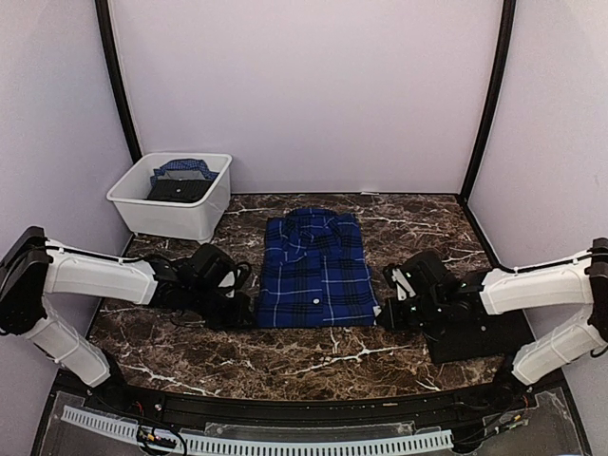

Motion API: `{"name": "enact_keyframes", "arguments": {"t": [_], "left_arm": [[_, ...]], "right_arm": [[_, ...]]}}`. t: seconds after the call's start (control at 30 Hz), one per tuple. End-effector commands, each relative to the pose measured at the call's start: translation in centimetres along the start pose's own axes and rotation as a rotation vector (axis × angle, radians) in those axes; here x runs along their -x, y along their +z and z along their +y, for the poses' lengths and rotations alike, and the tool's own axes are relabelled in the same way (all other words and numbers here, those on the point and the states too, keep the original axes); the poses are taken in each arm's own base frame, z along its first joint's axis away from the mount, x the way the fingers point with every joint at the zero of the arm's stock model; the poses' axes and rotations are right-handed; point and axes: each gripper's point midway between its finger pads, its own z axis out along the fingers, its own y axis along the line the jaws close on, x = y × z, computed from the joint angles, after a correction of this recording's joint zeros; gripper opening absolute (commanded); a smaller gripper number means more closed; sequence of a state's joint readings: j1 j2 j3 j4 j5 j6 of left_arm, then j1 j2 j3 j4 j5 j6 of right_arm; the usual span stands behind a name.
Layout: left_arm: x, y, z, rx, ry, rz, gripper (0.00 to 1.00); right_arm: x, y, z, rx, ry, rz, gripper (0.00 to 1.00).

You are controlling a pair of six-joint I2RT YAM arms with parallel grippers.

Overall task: Fold and stack the long sleeve shirts
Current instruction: Pick up the 2/3-rectangle-folded shirt from the center of the board, then fold the 2/3-rectangle-folded shirt at the center of the board.

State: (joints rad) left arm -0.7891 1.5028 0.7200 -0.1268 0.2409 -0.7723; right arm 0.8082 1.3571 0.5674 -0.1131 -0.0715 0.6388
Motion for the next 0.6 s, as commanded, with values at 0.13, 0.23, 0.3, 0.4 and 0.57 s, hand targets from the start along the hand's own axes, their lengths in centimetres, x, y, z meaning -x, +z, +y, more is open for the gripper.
{"name": "enact_keyframes", "arguments": {"t": [0.13,0.23,0.3,0.4,0.57], "left_arm": [[-1.5,-4.3,-0.8,0.028,0.036,-0.027,0.00],[-1.6,-7.1,-3.0,-0.002,0.080,-0.030,0.00],[-0.6,-9.5,-4.7,-0.024,0.108,-0.061,0.00],[2.0,-11.4,-5.4,0.044,0.133,-0.103,0.00],[11.4,-10.5,-6.2,0.046,0.129,-0.192,0.00]], "right_arm": [[-0.4,-3.8,2.8,0.006,-0.013,-0.034,0.00],[1.3,-6.8,5.0,0.024,-0.031,-0.084,0.00],[4.5,-9.9,7.2,0.054,-0.035,-0.158,0.00],[9.0,-12.5,8.9,0.035,-0.055,-0.214,0.00],[16.6,-8.8,7.6,-0.038,-0.054,-0.246,0.00]]}}
